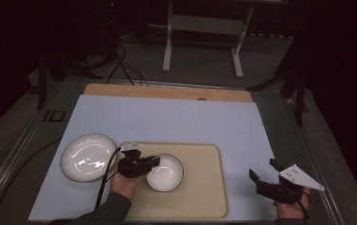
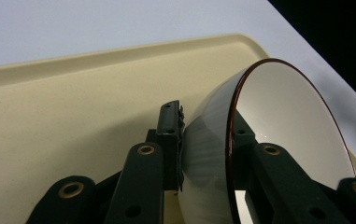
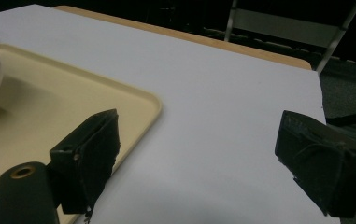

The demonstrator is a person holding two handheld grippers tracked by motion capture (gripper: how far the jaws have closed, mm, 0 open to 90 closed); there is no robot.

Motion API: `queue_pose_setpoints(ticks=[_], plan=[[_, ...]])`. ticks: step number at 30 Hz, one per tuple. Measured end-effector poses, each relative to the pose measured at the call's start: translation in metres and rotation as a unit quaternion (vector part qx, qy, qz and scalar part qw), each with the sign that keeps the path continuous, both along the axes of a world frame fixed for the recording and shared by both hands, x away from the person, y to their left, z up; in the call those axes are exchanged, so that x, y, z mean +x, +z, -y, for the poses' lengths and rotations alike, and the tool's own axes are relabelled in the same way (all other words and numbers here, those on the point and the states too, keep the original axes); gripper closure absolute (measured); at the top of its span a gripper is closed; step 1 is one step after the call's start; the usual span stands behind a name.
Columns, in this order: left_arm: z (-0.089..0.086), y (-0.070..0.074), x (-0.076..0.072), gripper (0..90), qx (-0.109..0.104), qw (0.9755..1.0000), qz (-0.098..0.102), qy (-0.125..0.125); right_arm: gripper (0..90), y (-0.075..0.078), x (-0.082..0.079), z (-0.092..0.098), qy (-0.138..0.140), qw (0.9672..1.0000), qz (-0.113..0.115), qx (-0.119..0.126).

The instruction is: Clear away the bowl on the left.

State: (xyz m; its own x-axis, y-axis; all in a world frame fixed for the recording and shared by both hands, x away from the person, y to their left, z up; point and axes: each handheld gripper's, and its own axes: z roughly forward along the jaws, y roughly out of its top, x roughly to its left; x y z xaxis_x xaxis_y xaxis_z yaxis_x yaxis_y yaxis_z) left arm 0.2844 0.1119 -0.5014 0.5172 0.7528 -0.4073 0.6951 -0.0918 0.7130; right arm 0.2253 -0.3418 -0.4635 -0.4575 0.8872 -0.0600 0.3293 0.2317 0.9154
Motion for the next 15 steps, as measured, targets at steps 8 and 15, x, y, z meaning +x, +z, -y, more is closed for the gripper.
queue_pose_setpoints(ticks=[8,15], plan=[[0.0059,-0.006,0.0011,74.3,0.007,0.9999,-0.007,0.0,13.6,0.0001,-0.0002,0.0001,0.0,1.0,0.001,0.0],[0.0072,-0.0092,0.0021,74.7,0.008,0.9999,-0.006,0.004,13.6,0.0,-0.0002,0.0001,-0.001,1.0,0.001,0.0]])
